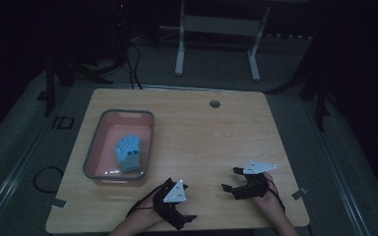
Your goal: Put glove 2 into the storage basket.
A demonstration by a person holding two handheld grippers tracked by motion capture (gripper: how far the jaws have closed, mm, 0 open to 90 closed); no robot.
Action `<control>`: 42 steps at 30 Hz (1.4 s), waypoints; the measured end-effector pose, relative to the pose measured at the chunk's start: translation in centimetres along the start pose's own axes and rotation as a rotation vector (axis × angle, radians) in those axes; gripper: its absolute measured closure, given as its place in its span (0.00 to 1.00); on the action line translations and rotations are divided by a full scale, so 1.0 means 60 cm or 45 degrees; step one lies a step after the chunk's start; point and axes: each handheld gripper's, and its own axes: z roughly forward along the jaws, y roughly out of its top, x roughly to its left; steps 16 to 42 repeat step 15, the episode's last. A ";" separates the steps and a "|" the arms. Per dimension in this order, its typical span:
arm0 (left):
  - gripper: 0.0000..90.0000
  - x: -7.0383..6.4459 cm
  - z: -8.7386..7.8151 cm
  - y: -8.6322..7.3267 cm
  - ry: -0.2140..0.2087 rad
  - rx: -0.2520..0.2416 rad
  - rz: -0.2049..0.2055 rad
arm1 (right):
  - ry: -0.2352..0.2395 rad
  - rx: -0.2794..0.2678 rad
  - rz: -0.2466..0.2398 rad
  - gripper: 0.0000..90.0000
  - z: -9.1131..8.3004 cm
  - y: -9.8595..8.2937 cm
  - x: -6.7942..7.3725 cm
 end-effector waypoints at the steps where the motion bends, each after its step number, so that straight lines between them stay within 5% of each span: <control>1: 0.02 0.000 0.000 0.000 0.000 0.000 0.000 | 0.000 0.000 0.000 0.15 0.000 0.000 0.000; 42: 0.02 0.006 -0.003 -0.005 -0.012 -0.022 -0.031 | -0.014 -0.004 0.009 0.15 0.000 0.000 -0.001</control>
